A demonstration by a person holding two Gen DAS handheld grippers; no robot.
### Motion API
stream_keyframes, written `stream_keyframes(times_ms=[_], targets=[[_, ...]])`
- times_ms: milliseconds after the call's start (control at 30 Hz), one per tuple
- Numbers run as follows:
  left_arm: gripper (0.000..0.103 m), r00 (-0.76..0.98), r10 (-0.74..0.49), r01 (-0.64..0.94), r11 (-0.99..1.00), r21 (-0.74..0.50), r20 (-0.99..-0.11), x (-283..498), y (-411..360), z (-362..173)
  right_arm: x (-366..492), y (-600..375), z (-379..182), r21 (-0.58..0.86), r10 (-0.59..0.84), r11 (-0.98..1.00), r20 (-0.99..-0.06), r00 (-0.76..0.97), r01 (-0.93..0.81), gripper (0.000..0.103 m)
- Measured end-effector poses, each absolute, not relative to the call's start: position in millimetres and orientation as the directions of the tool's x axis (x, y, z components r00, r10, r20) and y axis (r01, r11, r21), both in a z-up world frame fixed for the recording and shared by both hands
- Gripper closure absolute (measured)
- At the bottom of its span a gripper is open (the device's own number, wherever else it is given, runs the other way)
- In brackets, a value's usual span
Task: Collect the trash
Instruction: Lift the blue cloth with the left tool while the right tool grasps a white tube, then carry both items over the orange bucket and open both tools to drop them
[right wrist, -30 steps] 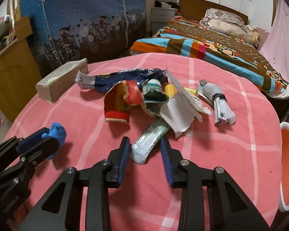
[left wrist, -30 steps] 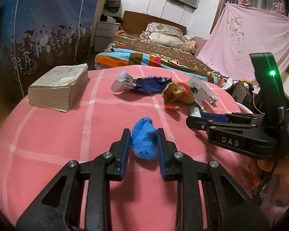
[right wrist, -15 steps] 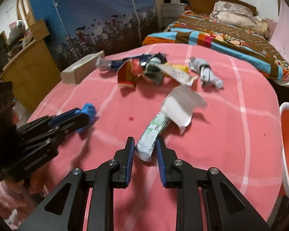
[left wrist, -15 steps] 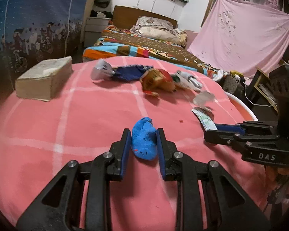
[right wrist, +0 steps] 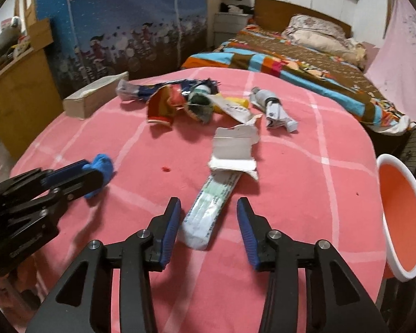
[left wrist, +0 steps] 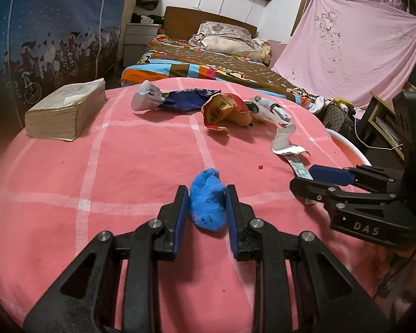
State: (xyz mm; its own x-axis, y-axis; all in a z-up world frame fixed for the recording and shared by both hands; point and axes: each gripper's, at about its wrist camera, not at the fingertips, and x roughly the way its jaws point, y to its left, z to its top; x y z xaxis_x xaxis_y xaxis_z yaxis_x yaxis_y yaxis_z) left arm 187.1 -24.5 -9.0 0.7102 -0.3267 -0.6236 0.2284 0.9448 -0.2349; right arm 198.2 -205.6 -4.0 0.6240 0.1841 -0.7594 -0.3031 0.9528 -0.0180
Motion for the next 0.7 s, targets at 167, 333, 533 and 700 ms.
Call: stream_keyframes(times_ms=[167, 333, 533, 700], targets=[[0.096, 0.72, -0.322, 0.233, 0.947, -0.223, -0.615, 182, -28, -9, 186, -206, -6, -0.02, 0.199, 0.949, -0.74, 0.643, -0.316, 0.082], [0.096, 0.739, -0.336, 0.245, 0.941, -0.232, -0.584, 171, -33, -7, 166, -217, -3, 0.043, 0.269, 0.94, -0.699, 0.662, -0.337, 0.084], [0.096, 0.787, -0.362, 0.276, 0.931, -0.241, -0.5, 158, -52, 8, 132, -243, 14, 0.091, 0.346, 0.932, -0.52, 0.781, -0.352, 0.085], [0.096, 0.822, -0.388, 0.325, 0.921, -0.216, -0.416, 155, -82, 28, 117, -265, 34, 0.086, 0.328, 0.944, -0.377, 0.867, -0.32, 0.085]])
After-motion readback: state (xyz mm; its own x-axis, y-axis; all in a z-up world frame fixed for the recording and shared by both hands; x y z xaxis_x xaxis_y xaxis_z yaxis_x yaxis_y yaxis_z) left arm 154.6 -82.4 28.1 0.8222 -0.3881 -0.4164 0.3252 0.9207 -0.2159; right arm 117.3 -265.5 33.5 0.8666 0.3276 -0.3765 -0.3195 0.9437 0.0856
